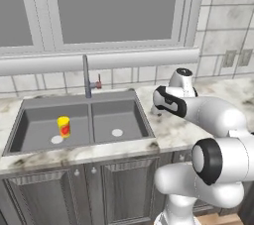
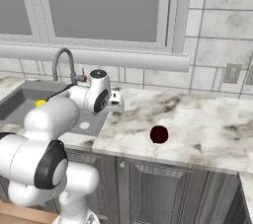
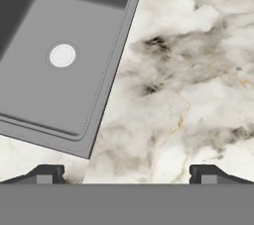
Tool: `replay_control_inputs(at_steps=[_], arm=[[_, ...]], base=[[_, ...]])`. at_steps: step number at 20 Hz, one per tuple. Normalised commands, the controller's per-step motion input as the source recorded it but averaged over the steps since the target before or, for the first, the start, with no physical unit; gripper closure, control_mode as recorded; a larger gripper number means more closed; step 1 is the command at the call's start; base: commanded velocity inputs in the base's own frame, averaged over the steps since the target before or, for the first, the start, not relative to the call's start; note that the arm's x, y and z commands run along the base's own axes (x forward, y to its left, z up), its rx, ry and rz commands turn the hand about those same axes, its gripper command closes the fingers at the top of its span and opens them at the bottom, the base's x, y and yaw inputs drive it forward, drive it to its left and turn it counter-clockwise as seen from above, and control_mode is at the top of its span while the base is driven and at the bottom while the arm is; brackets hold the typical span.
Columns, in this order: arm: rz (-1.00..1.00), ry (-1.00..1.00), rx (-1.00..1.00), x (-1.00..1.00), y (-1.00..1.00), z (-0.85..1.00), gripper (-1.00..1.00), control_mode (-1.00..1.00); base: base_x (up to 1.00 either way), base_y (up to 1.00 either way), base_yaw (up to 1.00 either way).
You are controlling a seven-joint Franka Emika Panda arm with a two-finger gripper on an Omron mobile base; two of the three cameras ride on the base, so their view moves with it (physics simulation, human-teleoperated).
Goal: Place the cup in the left basin and the mug in the right basin of the sink.
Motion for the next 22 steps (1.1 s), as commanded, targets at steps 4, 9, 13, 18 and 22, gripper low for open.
replay_control_inputs(at_steps=[4,9,13,18,22], arm=[[0.0,0.0,0.0,0.0,0.0,0.0,-1.0,1.0],[0.0,0.0,0.0,0.0,0.0,0.0,-1.0,1.0],[0.0,0.0,0.0,0.0,0.0,0.0,-1.0,1.0],[0.0,0.0,0.0,0.0,0.0,0.0,-1.0,1.0],[0.0,0.0,0.0,0.0,0.0,0.0,-1.0,1.0]], base=[[0.49,-0.03,0.0],[0.34,0.0,0.0],[0.17,0.0,0.0],[0.01,0.0,0.0],[0.0,0.0,0.0]])
